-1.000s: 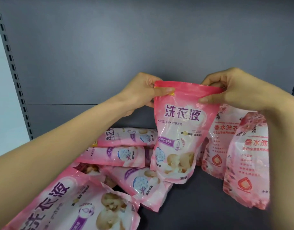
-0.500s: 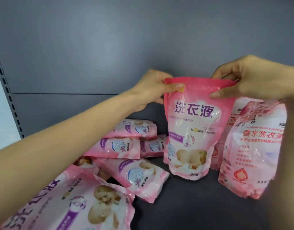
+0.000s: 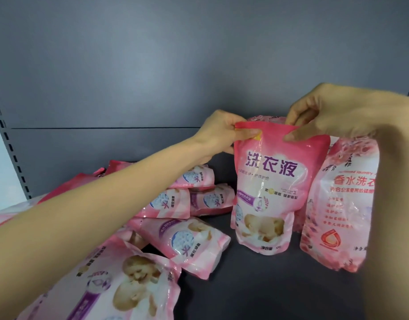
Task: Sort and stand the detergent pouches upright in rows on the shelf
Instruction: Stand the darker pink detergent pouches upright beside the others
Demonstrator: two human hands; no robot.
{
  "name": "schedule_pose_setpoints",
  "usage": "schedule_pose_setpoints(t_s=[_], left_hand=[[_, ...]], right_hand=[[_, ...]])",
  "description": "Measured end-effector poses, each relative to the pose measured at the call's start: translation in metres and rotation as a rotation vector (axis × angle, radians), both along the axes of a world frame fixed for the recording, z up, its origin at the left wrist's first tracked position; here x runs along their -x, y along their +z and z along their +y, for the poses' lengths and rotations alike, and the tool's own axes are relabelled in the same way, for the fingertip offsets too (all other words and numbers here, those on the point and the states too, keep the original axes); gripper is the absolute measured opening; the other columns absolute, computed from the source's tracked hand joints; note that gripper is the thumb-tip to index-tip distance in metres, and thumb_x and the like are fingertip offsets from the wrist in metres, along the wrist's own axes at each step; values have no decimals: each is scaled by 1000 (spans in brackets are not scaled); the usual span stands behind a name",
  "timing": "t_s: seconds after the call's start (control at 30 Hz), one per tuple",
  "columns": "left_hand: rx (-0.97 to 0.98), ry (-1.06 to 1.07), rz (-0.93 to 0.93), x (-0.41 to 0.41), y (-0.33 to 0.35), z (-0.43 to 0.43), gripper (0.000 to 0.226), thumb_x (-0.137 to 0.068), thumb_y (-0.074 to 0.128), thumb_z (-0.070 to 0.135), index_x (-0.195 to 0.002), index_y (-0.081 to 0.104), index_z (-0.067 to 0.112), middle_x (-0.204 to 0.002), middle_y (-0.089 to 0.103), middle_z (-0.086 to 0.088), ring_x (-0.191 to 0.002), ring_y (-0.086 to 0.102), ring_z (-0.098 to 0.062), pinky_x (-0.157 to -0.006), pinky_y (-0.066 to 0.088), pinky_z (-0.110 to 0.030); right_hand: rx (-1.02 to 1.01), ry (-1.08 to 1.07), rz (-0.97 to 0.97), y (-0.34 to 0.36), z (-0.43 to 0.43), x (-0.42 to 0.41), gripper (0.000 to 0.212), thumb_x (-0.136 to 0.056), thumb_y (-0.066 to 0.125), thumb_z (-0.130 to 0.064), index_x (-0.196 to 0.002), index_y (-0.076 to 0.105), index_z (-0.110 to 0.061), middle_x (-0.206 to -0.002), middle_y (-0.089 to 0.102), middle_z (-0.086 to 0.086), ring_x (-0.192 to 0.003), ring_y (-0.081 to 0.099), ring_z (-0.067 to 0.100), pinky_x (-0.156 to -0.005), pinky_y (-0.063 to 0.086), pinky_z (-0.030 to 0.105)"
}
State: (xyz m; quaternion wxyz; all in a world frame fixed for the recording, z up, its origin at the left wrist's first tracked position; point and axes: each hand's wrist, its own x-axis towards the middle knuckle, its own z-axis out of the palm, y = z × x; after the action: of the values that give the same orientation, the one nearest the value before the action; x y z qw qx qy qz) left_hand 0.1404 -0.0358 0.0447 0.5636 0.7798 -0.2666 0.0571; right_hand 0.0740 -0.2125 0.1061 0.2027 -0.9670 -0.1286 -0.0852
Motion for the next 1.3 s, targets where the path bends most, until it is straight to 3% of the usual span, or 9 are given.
schedule_pose_setpoints(t_s=[0.33,0.47,0.6,0.73,0.83,1.07,1.13,1.23,1.3], left_hand=[[-42,-46,-16,6,-5,9,19,-90,58,19,-102,63,6,-87,67,-1,-76,65,-3,-77,56,-22],[-259,27,-108,18,1,34,28,-94,50,26,-118,57,13,-111,65,-4,-103,61,-13,-92,50,-27],[-514,174,-289,32,1,75,39,-95,47,31,-131,50,17,-129,57,-1,-116,52,-7,-97,35,-13],[-793,275,-363,48,-9,126,52,-94,43,37,-141,37,16,-140,47,-1,-127,46,-14,-107,31,-23],[-920,351,-331,61,-22,164,56,-94,41,40,-144,32,18,-146,40,-1,-128,43,-15,-103,26,-15],[-921,369,-248,89,-40,228,101,-65,12,86,-143,34,26,-141,39,15,-125,38,3,-100,23,-9],[-917,367,-275,95,-40,234,92,-74,14,81,-141,37,23,-136,38,20,-121,34,9,-98,19,-3],[-943,394,-251,98,-39,240,48,-97,32,38,-141,38,19,-141,41,12,-129,39,-4,-99,20,-6],[-949,405,-248,99,-40,244,44,-98,36,26,-141,38,18,-144,41,8,-130,40,-9,-102,23,-12]], right_hand=[[29,14,-56,-1,8,-8,12,-76,75,-25,-86,68,-27,-88,70,-6,-85,63,11,-84,48,31],[-3,51,-226,-1,27,-8,19,-84,66,-31,-102,66,-24,-101,67,-5,-97,61,14,-85,44,25],[94,143,-383,-7,60,-5,36,-90,56,-35,-123,58,-20,-128,59,-3,-117,53,13,-91,33,17],[149,261,-424,-22,93,-7,49,-93,48,-44,-136,46,-22,-143,45,-4,-133,38,13,-101,26,19],[139,339,-387,-40,114,-13,57,-92,47,-47,-141,39,-18,-147,39,-2,-137,33,13,-108,24,23],[150,434,-256,-77,148,-32,61,-94,48,-43,-145,32,-14,-151,33,1,-140,26,15,-112,20,26],[139,465,-231,-85,156,-35,59,-94,50,-39,-144,32,-14,-150,34,3,-140,27,15,-110,20,23],[158,505,-189,-94,168,-38,60,-93,54,-34,-145,32,-13,-150,34,3,-139,29,15,-109,22,22],[206,525,-154,-97,175,-38,62,-92,56,-33,-145,30,-14,-151,33,2,-139,28,15,-109,22,21]])
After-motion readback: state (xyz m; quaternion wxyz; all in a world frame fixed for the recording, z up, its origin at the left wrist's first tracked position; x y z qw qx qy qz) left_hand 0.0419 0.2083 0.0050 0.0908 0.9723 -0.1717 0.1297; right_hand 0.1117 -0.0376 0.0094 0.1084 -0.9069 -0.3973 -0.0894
